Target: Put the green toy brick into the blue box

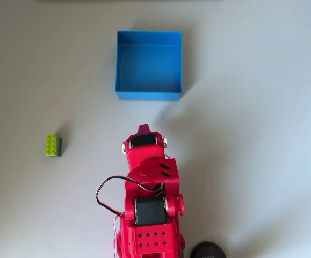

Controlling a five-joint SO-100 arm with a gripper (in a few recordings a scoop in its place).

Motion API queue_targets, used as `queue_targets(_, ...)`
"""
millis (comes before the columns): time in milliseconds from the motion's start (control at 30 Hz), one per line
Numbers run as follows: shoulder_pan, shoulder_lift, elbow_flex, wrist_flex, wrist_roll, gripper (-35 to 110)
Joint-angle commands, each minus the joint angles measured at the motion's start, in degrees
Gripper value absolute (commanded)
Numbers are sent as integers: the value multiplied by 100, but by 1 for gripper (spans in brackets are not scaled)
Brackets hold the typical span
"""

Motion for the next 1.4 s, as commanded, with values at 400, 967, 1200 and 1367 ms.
queue_targets(400,26,79,79,114,-35,0)
queue_targets(967,26,79,79,114,-35,0)
queue_targets(1200,-211,79,79,114,-325,0)
queue_targets(1367,-316,79,79,114,-448,0)
